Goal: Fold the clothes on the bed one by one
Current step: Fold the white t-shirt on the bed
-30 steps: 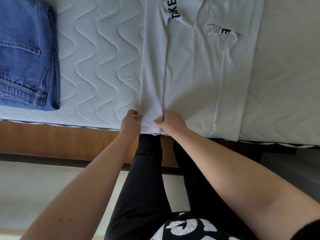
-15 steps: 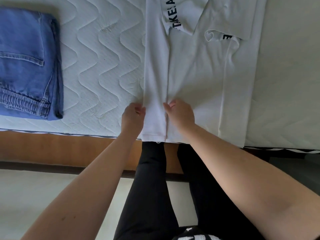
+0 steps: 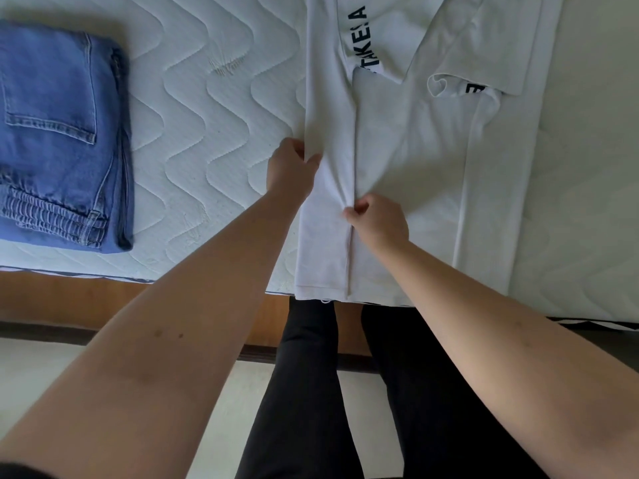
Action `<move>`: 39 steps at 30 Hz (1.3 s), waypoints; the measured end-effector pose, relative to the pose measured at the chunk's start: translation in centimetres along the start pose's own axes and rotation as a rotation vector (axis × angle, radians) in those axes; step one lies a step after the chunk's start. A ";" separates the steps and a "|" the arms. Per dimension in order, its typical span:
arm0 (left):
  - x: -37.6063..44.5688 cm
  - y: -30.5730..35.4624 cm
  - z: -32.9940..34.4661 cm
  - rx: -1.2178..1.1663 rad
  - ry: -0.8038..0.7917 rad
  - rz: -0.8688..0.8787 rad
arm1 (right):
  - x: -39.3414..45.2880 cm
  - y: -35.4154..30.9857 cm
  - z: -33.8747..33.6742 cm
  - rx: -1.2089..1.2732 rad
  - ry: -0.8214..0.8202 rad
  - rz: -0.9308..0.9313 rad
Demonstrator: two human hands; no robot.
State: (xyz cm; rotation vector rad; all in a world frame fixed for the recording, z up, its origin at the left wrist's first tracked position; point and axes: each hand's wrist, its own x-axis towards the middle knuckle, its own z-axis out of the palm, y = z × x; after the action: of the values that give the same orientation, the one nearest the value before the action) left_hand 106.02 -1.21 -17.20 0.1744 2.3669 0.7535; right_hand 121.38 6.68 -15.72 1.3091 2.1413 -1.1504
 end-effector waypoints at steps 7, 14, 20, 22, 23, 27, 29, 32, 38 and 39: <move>1.8 0.9 -0.3 -0.005 -0.024 0.008 | 5.4 -4.2 -2.2 0.106 0.124 -0.030; 5.0 3.3 -0.7 -0.085 -0.005 0.013 | 7.5 -4.6 -3.2 0.052 0.117 0.017; 8.1 5.1 -0.8 -0.114 -0.022 0.012 | 10.5 -7.4 -5.2 0.158 0.121 -0.043; 9.1 5.5 -0.8 -0.136 -0.026 0.001 | 11.9 -8.7 -5.6 0.304 0.124 0.009; 9.5 5.7 -0.7 -0.142 -0.028 -0.003 | 12.4 -9.1 -5.7 0.344 0.115 0.041; 11.1 6.7 -0.8 -0.153 -0.056 -0.009 | 13.3 -9.0 -5.7 0.303 0.090 0.047; 11.9 7.5 -0.8 -0.173 -0.061 -0.026 | 13.3 -8.4 -5.8 0.345 0.119 0.051; 13.5 9.1 -0.9 -0.173 -0.045 -0.005 | 13.6 -8.4 -6.2 0.487 0.128 0.061; 17.1 12.3 -2.0 -0.216 -0.044 0.039 | 15.1 -11.5 -8.1 1.088 0.054 0.446; 17.8 12.8 -2.3 -0.234 -0.054 0.034 | 15.3 -11.8 -8.3 1.216 0.059 0.471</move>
State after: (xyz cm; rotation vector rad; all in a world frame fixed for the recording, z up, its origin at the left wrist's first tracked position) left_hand 89.82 13.71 -18.17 0.1344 2.2095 1.0211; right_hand 104.38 19.01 -15.76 2.1186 0.8947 -2.2686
